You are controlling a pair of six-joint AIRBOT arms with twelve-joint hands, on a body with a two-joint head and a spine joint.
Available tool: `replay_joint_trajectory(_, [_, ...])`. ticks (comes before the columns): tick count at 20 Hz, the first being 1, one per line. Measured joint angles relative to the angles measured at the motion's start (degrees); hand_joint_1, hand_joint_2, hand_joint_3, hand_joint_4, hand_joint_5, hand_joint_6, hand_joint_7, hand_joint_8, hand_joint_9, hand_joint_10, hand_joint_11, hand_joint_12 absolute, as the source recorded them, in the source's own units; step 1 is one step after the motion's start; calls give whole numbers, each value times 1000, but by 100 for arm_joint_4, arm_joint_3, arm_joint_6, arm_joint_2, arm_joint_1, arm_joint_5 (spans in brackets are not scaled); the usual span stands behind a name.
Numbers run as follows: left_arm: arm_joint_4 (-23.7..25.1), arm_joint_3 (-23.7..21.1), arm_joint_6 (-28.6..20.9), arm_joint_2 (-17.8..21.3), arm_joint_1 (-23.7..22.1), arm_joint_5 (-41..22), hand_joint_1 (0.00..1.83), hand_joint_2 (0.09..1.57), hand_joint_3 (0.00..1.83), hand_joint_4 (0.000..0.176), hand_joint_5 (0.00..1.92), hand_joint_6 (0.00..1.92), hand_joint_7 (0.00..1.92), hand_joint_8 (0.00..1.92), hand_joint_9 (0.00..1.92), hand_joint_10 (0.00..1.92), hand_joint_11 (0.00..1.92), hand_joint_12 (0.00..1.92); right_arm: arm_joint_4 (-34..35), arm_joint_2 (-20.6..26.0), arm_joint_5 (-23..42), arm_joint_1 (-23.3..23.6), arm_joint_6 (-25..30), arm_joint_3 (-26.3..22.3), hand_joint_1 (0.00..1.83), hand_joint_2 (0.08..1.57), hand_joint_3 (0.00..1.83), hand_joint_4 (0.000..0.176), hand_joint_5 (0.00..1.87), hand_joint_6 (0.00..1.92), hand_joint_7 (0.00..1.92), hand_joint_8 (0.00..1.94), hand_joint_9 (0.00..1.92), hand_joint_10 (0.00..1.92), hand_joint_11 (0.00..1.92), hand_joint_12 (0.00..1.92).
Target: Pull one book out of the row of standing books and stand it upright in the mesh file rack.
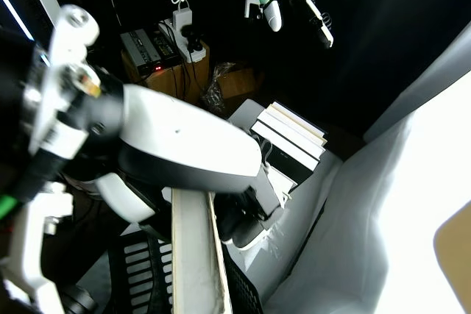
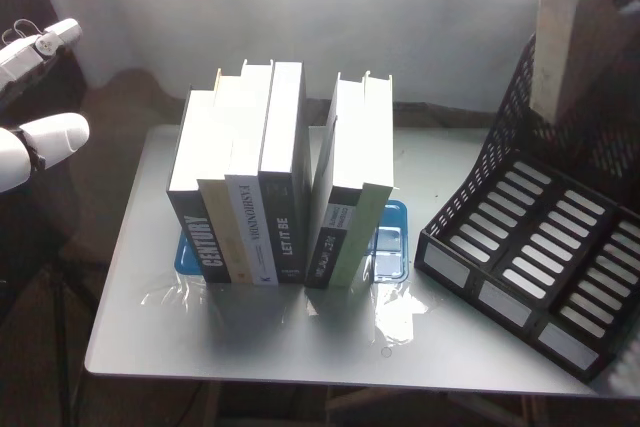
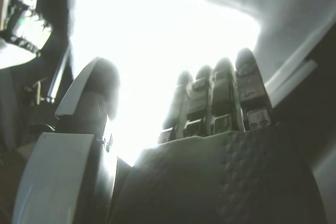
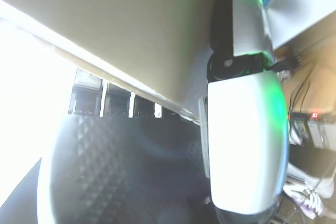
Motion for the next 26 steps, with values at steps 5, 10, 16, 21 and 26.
replay_joint_trajectory(5, [17, 57, -2, -74, -2, -15, 498, 1403, 2, 23, 28, 1, 0, 0, 0, 0, 0, 0, 20, -282, -254, -271, -2, 181, 1338, 1148, 0, 0, 874, 1027, 956, 1105, 823, 1345, 624, 1652])
replay_joint_trajectory(10, [-24, 74, 0, -87, 39, -26, 483, 1404, 2, 24, 28, 0, 0, 0, 0, 0, 0, 0, 26, -476, -348, -511, 2, 345, 1359, 1173, 0, 0, 837, 1075, 886, 1220, 767, 1451, 524, 1710])
replay_joint_trajectory(16, [-13, 142, 0, -109, 39, -52, 451, 1404, 2, 47, 11, 0, 0, 0, 0, 0, 0, 0, 85, -778, -531, -826, 0, 616, 1363, 1165, 0, 0, 867, 1007, 928, 1185, 755, 1453, 570, 1735])
replay_joint_trajectory(21, [-24, 208, 0, -192, 42, -116, 462, 1405, 0, 38, 14, 4, 0, 0, 0, 0, 0, 0, 164, -1056, -675, -1069, 2, 820, 1370, 1139, 0, 0, 879, 1093, 970, 1024, 828, 1336, 400, 1700])
replay_joint_trajectory(26, [-15, 236, 0, -205, 42, -131, 452, 1400, 0, 37, 16, 3, 0, 0, 0, 0, 0, 0, 297, -1161, -776, -1187, 0, 949, 1355, 1171, 3, 0, 824, 1203, 926, 1131, 729, 1387, 356, 1670])
